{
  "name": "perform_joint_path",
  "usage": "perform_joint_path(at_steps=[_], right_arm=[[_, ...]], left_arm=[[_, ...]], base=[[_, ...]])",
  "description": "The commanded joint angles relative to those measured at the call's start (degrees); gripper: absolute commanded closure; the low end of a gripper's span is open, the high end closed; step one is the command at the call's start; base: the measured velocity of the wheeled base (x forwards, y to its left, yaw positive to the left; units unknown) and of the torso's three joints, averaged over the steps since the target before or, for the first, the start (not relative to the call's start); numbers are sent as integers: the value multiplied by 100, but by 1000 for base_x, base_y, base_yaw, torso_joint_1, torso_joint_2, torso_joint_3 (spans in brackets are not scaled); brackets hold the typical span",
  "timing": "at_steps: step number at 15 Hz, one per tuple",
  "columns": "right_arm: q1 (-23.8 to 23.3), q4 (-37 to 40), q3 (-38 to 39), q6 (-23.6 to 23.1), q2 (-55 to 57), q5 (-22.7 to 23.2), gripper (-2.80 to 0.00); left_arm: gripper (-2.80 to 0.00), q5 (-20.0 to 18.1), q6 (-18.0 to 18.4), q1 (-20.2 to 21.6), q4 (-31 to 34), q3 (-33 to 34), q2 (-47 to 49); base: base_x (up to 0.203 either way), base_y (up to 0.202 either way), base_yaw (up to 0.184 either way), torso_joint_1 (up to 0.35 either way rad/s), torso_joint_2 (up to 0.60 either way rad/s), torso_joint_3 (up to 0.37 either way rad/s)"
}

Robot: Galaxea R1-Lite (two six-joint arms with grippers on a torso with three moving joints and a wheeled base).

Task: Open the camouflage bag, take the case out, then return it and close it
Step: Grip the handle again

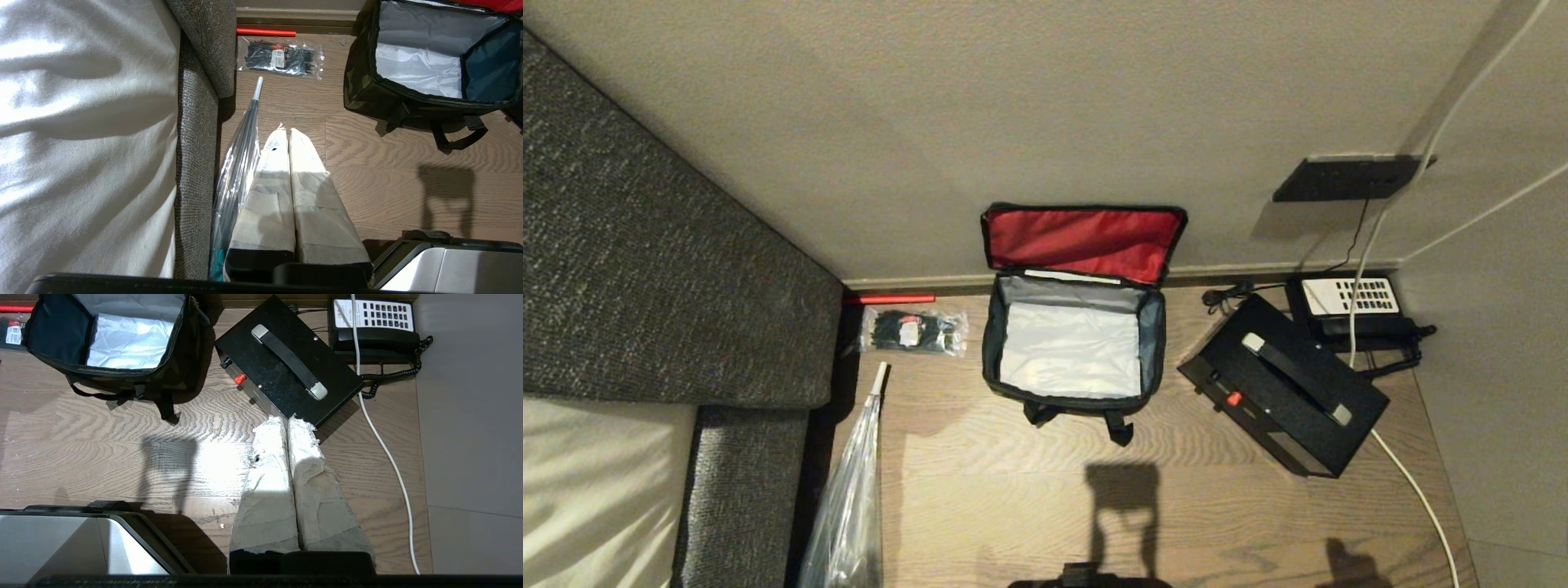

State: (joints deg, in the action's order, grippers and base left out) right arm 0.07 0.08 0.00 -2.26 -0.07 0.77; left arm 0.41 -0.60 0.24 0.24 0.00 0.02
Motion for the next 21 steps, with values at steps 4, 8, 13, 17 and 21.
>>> perform_joint_path(at_steps=[4, 8, 13, 17, 21], right_arm=[[1, 1, 0, -3, -20, 2, 0], [1, 1, 0, -3, -21, 2, 0], [1, 1, 0, -3, -19, 2, 0], [1, 1, 0, -6, -22, 2, 0], [1, 1, 0, -3, -20, 2, 0]], left_arm=[[0, 2, -2, 3, 0, 18, -11], [0, 2, -2, 2, 0, 18, -11], [0, 2, -1, 2, 2, 18, -2], [0, 2, -2, 2, -5, 18, -11], [0, 2, -2, 2, 2, 18, -11]], base=[[0, 0, 0, 0, 0, 0], [0, 0, 0, 0, 0, 0], [0, 0, 0, 0, 0, 0], [0, 0, 0, 0, 0, 0], [0, 0, 0, 0, 0, 0]])
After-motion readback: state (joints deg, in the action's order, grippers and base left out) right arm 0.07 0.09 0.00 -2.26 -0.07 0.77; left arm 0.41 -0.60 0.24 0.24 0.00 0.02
